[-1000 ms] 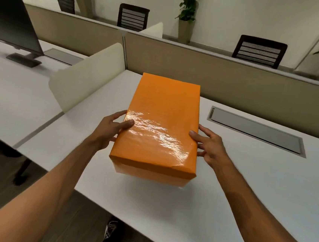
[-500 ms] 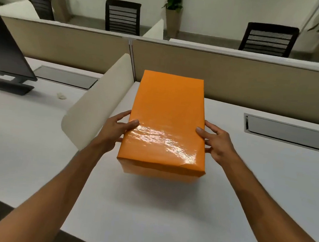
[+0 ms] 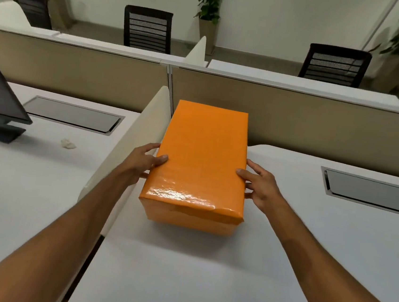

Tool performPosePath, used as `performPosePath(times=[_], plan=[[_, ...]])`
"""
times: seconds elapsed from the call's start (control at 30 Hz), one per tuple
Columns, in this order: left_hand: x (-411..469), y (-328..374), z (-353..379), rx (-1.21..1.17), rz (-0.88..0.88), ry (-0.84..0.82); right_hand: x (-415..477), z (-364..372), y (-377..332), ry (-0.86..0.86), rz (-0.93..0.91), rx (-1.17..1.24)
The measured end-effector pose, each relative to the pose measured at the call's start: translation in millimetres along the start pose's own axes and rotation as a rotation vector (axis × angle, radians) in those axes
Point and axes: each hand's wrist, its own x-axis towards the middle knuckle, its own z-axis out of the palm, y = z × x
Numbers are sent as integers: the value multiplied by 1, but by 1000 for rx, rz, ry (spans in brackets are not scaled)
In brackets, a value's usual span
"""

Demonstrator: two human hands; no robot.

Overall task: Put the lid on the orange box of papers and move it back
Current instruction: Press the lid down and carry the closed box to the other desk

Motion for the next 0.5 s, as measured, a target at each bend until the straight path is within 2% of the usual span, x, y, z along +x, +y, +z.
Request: performPosePath(times=[0.5], plan=[[68,10,-8,41,-14,-25,55,25,2,70,9,-16]])
